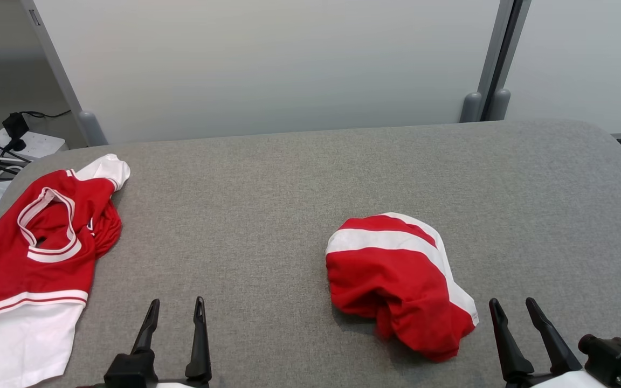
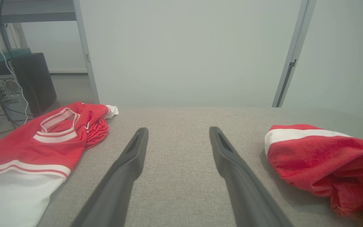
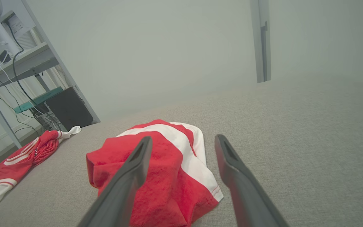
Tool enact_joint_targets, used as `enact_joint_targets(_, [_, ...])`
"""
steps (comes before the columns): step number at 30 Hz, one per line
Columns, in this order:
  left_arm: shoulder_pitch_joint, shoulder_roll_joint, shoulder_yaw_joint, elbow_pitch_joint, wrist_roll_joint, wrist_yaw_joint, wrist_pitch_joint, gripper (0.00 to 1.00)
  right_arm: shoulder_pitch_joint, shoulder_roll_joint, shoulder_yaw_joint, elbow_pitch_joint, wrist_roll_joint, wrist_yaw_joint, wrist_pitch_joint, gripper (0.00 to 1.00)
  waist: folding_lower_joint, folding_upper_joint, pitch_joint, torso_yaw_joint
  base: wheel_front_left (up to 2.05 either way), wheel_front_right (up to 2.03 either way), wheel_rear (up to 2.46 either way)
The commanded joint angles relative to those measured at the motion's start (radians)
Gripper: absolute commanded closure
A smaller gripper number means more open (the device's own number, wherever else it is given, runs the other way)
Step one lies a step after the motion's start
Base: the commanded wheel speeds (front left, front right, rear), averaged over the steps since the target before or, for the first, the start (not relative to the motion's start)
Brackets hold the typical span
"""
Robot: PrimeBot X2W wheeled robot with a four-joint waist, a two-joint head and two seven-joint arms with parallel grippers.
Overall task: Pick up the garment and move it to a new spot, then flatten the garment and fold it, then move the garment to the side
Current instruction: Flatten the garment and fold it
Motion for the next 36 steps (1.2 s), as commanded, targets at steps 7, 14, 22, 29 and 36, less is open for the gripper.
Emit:
enact_joint_targets(7, [-0.041,0.0,0.035,-0.014,-0.013,0.007,-0.01,0.0,-0.029,-0.023,0.03,-0.019,-0.001,0.007,-0.013,0.0,0.0,0.0,-0.001,-0.003,0.0,0.0,0.0])
enact_joint_targets(14, [-0.052,0.0,0.032,-0.008,-0.002,0.008,-0.01,0.0,-0.033,-0.02,0.034,-0.017,0.0,0.007,-0.013,0.0,0.0,0.0,0.007,-0.011,0.0,0.0,0.0])
enact_joint_targets(22, [-0.073,0.0,0.003,0.031,-0.053,-0.018,-0.01,0.0,-0.033,-0.012,0.034,-0.016,0.001,0.007,-0.013,0.0,0.0,0.0,0.014,-0.029,0.0,0.0,0.0])
enact_joint_targets(29, [-0.244,0.0,-0.07,0.189,-0.199,-0.062,0.034,0.0,-0.052,-0.013,0.051,-0.013,0.001,0.007,-0.013,0.0,0.0,0.0,0.044,-0.059,0.0,0.0,0.0])
enact_joint_targets(36, [-0.489,0.0,-0.13,0.346,-0.369,-0.111,0.173,0.0,-0.076,-0.025,0.066,-0.004,0.01,0.007,-0.013,0.0,0.0,0.0,0.09,-0.115,0.0,0.0,0.0])
